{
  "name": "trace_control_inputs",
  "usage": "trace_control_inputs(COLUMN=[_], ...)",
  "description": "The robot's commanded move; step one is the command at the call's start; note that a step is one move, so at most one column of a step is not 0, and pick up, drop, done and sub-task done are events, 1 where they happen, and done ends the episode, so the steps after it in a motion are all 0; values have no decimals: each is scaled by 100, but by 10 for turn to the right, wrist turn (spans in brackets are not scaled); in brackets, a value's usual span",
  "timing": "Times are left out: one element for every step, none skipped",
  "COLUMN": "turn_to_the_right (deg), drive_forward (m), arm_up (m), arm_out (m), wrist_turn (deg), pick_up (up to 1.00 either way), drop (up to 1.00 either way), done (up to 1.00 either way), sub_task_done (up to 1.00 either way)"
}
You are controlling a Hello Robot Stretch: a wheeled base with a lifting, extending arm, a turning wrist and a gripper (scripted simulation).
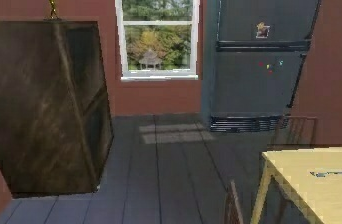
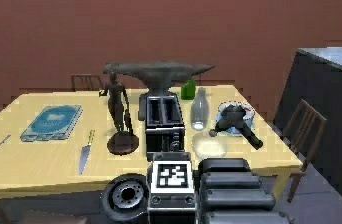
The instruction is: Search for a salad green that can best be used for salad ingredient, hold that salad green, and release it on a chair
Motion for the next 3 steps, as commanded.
trace_control_inputs(turn_to_the_right=[90, 450, 150], drive_forward=[0, 0, 0], arm_up=[0, 0, 0], arm_out=[0, 0, 0], wrist_turn=[0, 0, 0], pick_up=[0, 0, 0], drop=[0, 0, 0], done=[0, 0, 0], sub_task_done=[0, 0, 0])
